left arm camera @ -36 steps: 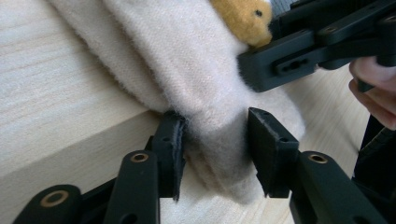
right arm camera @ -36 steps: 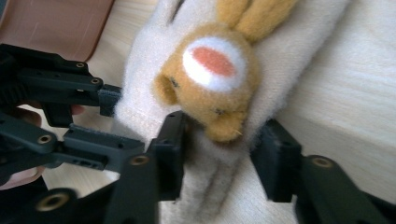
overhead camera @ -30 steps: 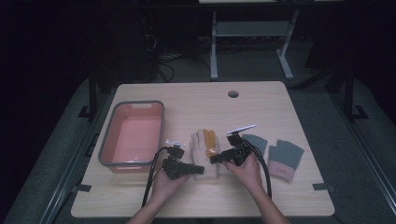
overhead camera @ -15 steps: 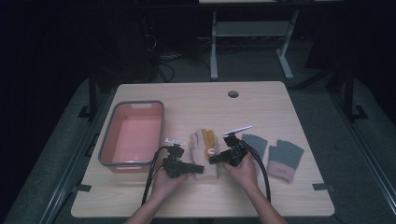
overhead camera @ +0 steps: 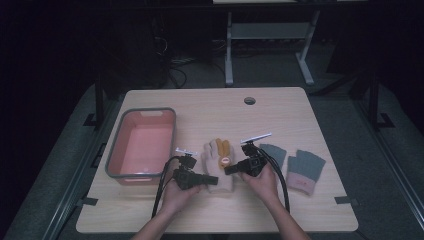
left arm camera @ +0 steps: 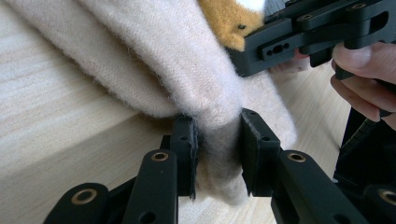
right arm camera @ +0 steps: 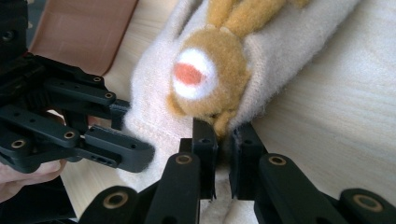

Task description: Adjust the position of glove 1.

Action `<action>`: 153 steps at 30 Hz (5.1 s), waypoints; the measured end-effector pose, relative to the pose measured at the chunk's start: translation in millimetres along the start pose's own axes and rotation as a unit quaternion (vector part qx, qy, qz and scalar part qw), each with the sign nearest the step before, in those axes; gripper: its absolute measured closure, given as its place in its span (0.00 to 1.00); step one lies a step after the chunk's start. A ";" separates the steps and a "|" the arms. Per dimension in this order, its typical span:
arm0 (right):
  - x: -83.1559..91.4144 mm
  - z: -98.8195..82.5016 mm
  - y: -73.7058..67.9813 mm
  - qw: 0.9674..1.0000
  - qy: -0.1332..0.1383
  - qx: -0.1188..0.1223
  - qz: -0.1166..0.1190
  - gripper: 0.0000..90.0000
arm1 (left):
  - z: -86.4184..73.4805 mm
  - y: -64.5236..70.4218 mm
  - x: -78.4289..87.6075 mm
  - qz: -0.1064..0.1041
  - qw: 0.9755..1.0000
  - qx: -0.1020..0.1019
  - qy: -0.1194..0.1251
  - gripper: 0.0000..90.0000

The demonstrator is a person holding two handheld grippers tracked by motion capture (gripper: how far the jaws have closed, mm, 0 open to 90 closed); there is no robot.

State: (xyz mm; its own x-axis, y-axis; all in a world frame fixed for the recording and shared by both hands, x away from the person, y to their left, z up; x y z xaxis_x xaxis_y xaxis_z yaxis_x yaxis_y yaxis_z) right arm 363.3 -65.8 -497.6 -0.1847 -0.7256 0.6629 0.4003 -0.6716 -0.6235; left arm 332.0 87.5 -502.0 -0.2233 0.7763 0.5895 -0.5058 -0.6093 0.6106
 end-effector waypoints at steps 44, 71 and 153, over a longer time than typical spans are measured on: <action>47.5 46.8 -50.4 0.998 0.041 0.042 0.020 0.92 | 55.2 29.2 54.0 -0.014 0.998 -0.053 0.030 0.77; 59.9 92.5 -87.0 0.996 0.055 0.069 0.031 0.92 | 92.8 32.9 96.8 -0.018 0.996 -0.056 0.063 0.77; -16.6 173.1 -198.3 0.988 0.027 0.126 0.089 0.92 | 112.7 -28.9 230.9 0.036 0.992 -0.043 0.110 0.78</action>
State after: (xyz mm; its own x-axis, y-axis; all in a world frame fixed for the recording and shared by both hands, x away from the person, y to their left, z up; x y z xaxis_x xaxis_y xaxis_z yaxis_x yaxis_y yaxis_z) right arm 442.4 105.5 -313.2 -0.1355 -0.8407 0.5243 0.6397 -0.4783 -0.6016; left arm 388.9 266.0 -323.9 -0.4333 0.7541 0.4935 -0.5497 -0.6551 0.5184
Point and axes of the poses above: each handheld gripper's, and its own axes: x roughly backward along the jaws, z roughly out of its top, y roughly to its right, the point moved 6 cm from there along -x, roughly forward along the jaws, and after that the axes turned 4 degrees about y, right-handed, at the moved point
